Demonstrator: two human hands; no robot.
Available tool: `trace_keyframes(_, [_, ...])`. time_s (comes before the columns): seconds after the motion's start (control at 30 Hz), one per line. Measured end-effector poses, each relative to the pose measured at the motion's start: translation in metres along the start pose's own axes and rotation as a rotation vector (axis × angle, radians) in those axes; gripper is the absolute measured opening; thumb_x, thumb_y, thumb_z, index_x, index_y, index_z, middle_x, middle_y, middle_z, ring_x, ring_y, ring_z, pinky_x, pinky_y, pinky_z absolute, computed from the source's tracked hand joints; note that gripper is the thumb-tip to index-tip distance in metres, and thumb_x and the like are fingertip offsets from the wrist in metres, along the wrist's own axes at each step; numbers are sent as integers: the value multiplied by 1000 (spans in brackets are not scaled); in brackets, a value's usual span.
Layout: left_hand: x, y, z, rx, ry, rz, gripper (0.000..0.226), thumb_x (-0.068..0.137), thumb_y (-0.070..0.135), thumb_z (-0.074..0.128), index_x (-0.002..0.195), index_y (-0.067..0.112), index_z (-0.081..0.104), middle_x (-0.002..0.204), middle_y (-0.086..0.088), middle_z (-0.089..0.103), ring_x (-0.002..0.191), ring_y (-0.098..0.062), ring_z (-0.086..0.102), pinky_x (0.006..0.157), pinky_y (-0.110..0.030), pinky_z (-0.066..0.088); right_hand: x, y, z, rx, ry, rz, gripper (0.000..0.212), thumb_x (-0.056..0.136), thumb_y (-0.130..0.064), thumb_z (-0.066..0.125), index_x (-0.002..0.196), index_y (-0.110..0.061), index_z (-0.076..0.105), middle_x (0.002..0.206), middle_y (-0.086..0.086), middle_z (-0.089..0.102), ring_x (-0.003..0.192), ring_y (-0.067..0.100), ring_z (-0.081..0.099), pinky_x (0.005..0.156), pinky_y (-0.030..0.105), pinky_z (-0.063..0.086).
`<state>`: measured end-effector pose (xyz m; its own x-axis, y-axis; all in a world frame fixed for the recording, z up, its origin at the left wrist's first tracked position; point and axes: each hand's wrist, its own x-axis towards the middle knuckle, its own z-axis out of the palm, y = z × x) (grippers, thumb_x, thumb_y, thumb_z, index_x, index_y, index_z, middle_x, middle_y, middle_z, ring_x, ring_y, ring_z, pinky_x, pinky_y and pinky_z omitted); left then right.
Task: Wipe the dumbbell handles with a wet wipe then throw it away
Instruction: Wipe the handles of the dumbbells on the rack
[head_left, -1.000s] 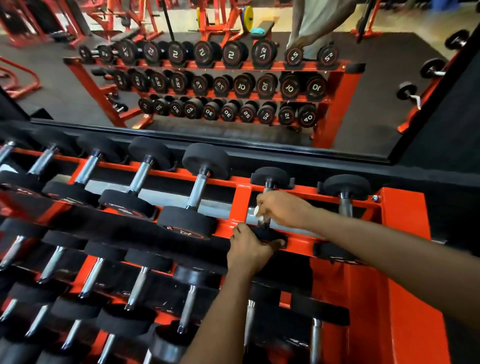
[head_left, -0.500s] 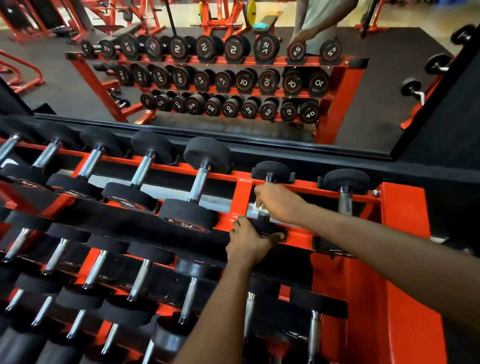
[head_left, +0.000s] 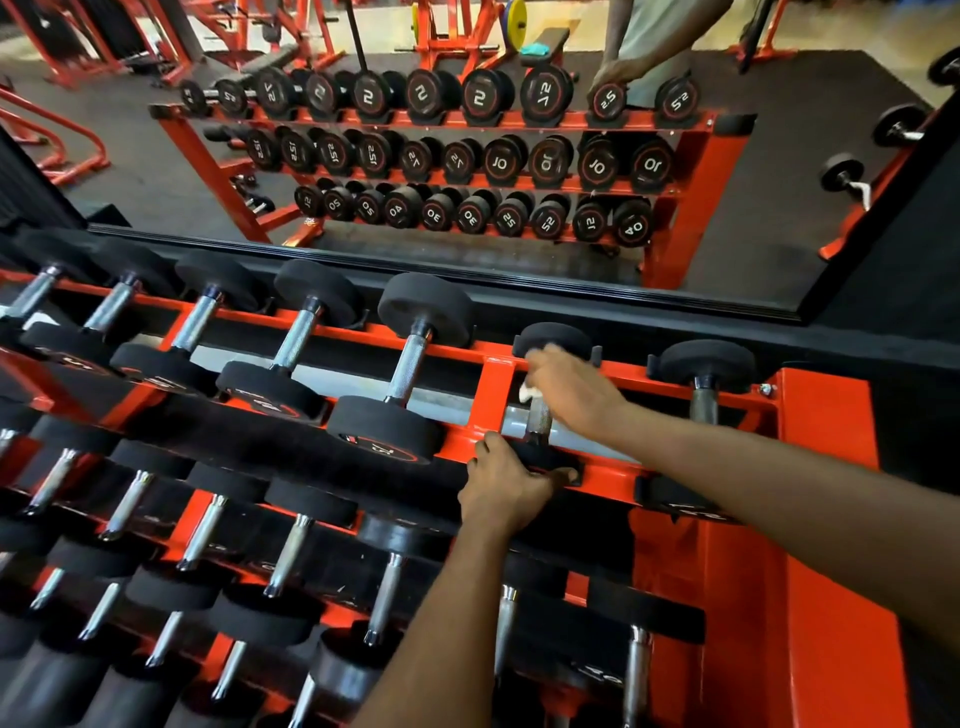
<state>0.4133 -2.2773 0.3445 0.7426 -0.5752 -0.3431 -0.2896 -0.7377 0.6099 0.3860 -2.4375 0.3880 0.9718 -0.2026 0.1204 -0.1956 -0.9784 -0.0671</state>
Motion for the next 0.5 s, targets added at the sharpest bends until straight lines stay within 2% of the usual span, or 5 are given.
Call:
trace_keyframes(0.07, [0, 0, 0, -4, 11, 7, 101, 57, 81, 73, 125, 14, 41, 131, -5, 50, 128, -30, 46, 99, -50, 46, 8, 6, 2, 50, 109, 180, 12, 95, -10, 51, 99, -10, 62, 96, 4, 50, 92, 27, 59, 75, 38, 46])
trace_keyframes(0.2, [0, -1, 1, -25, 20, 35, 98, 58, 77, 77, 123, 12, 43, 128, -7, 52, 126, -29, 45, 101, -48, 45, -10, -14, 24, 37, 151, 199, 22, 90, -7, 61, 108, -13, 73, 101, 1, 58, 94, 16, 56, 71, 24, 51])
trace_keyframes(0.37, [1, -4, 2, -37, 41, 72, 94, 61, 72, 79, 121, 9, 43, 125, -8, 52, 124, -30, 46, 100, -45, 44, -17, -20, 35, 418, 391, 744, 17, 88, -14, 68, 103, -11, 76, 90, 4, 72, 75, 14, 62, 57, 11, 34])
trace_keyframes(0.43, [2, -4, 3, -35, 43, 78, 93, 63, 70, 80, 121, 7, 43, 127, -11, 51, 125, -32, 45, 101, -45, 43, -16, -28, 38, 630, 419, 886, 16, 90, -19, 67, 94, -7, 77, 81, 7, 73, 65, 15, 59, 49, 16, 29])
trace_keyframes(0.5, [4, -4, 4, -37, 47, 84, 91, 65, 68, 80, 121, 7, 43, 127, -11, 51, 125, -33, 46, 101, -45, 43, -10, -34, 38, 916, 393, 995, 21, 94, -25, 62, 86, -9, 73, 72, 3, 66, 62, 15, 57, 50, 23, 32])
